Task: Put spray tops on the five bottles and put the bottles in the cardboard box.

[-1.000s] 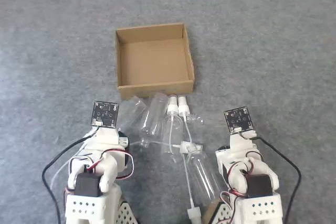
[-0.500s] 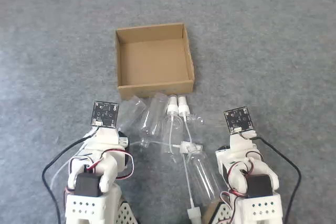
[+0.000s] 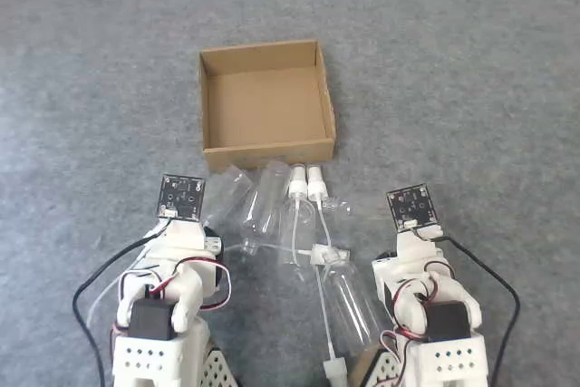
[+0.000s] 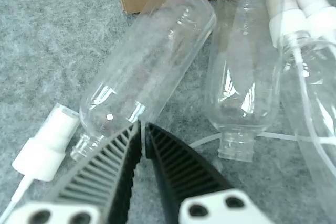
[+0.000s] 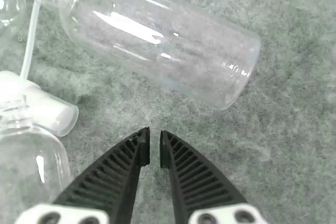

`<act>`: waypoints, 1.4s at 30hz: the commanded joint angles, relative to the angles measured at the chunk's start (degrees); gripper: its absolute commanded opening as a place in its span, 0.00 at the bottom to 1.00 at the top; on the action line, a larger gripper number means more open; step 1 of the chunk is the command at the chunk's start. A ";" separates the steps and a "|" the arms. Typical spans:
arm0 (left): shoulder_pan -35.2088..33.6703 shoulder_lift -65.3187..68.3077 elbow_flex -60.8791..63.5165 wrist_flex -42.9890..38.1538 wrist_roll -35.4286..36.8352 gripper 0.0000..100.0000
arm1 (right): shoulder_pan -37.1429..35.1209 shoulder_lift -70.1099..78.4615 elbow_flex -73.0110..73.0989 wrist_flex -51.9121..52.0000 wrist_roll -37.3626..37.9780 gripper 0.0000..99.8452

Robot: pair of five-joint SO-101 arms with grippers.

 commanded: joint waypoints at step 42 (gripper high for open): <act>-0.18 -0.88 -0.75 0.18 -0.35 0.01 | 0.84 8.31 -40.97 -4.18 22.95 0.01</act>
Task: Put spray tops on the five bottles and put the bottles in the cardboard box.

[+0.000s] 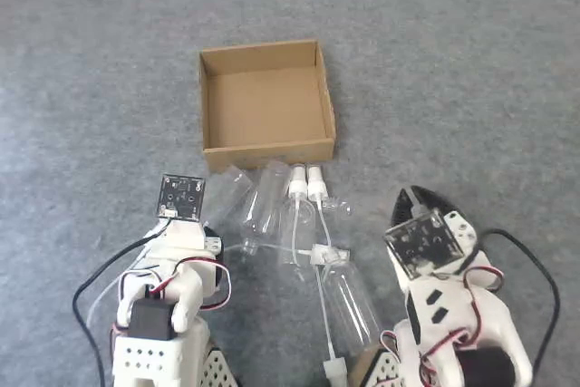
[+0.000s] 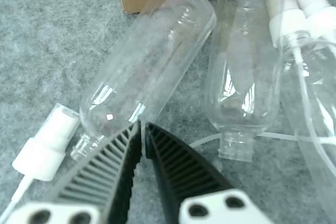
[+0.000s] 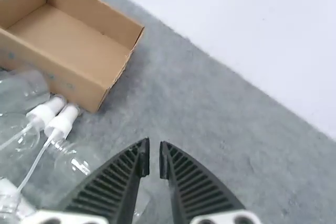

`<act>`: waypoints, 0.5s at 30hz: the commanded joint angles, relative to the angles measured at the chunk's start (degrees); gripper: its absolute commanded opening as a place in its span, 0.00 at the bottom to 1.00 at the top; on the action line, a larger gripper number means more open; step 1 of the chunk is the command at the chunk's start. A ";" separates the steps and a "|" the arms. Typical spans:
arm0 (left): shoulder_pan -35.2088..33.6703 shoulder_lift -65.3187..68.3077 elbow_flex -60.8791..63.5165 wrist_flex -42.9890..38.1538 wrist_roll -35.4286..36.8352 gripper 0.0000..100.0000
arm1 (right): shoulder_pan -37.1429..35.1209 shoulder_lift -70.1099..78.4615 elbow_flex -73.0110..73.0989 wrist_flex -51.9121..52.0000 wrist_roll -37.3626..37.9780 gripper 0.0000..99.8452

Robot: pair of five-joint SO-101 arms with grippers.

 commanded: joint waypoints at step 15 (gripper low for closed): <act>-0.18 -0.88 -0.75 0.18 -0.35 0.01 | 0.48 52.53 -27.60 5.41 1.14 0.23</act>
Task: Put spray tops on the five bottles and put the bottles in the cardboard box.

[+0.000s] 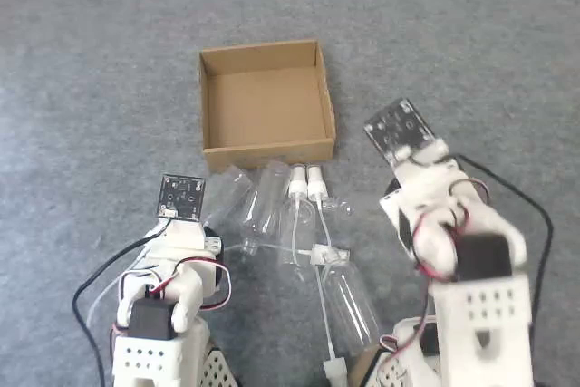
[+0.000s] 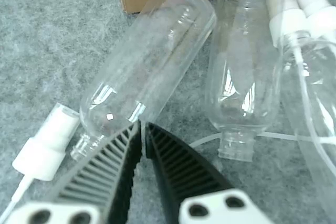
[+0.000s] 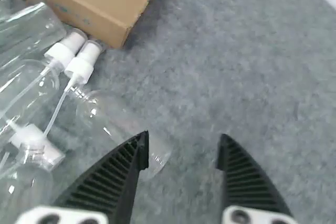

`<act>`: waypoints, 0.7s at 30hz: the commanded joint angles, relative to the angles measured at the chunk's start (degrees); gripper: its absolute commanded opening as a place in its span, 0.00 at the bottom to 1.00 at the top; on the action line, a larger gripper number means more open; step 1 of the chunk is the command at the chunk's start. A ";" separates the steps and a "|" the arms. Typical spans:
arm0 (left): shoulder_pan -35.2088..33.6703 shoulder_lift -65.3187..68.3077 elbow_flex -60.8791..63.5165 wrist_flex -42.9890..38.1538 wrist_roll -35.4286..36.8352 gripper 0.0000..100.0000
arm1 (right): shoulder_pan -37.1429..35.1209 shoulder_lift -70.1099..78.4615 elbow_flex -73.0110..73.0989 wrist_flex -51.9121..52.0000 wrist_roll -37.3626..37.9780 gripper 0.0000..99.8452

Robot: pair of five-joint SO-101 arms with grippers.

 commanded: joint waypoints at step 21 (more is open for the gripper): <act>-0.18 -0.88 -0.75 0.18 -0.35 0.01 | -12.09 33.45 -9.85 -2.33 7.21 0.38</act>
